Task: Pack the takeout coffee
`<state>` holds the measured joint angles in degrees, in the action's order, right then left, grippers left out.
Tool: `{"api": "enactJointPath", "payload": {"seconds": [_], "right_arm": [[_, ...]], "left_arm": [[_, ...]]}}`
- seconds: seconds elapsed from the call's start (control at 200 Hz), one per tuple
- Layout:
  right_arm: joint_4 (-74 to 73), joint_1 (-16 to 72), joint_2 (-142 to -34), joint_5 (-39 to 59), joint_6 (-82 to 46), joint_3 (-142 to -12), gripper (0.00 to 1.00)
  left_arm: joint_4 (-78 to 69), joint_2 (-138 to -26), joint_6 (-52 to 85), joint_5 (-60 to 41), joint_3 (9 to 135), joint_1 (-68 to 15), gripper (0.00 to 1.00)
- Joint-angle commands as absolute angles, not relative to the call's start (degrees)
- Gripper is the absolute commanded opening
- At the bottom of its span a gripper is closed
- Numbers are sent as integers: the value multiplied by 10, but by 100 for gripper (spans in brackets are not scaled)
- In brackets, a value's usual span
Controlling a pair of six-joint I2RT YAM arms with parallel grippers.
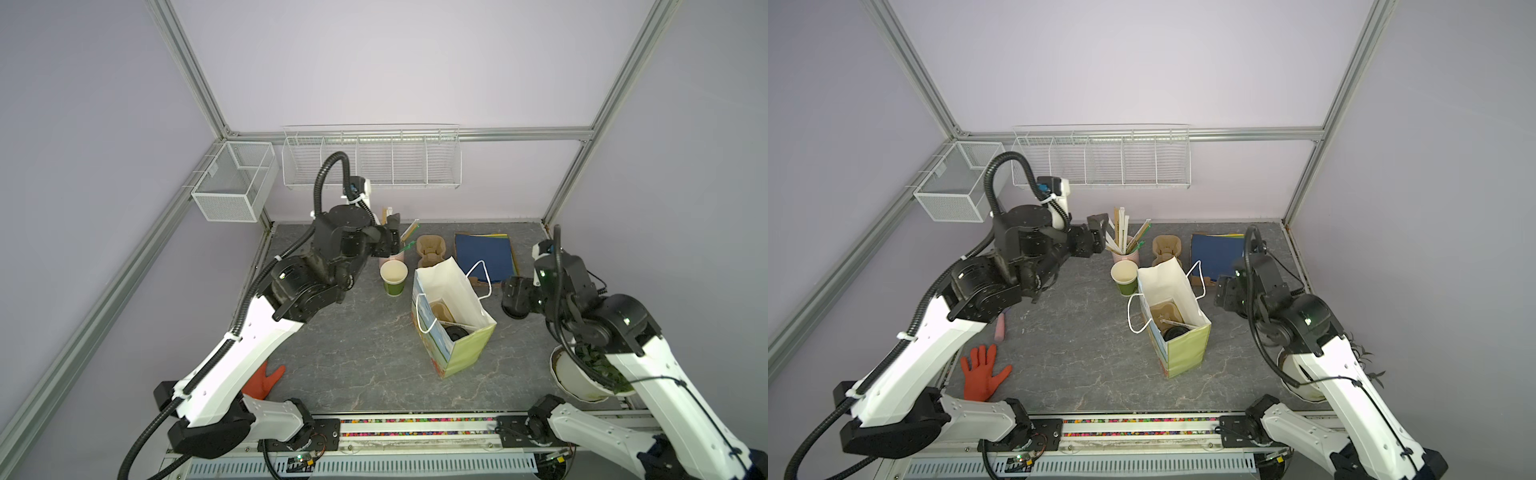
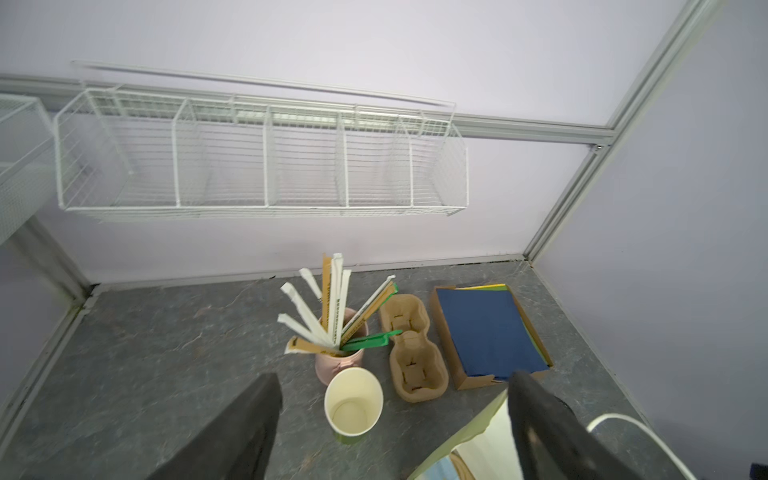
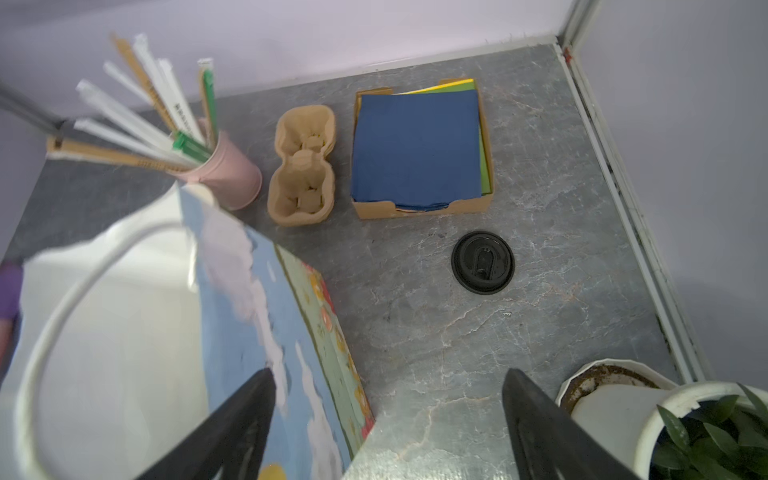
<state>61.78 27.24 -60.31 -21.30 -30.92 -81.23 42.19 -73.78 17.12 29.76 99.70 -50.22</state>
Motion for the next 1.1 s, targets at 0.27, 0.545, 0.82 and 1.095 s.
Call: {"api": "enactJointPath", "payload": {"seconds": [0.27,0.545,0.82,1.095], "right_arm": [[505,90,-831,-87,-401,-847,88],[442,49,-1045,-69,-403,-908,97],[443,53,-1212,-66,-365,-1028,91],[459,59,-1298,-69,-346,-1098,73]], "left_arm": [[343,-616,185,348,722,-439,90],[251,-558,168,388,623,-439,92],[233,-541,153,417,602,-439,92],[229,-546,144,419,597,-439,92]]}}
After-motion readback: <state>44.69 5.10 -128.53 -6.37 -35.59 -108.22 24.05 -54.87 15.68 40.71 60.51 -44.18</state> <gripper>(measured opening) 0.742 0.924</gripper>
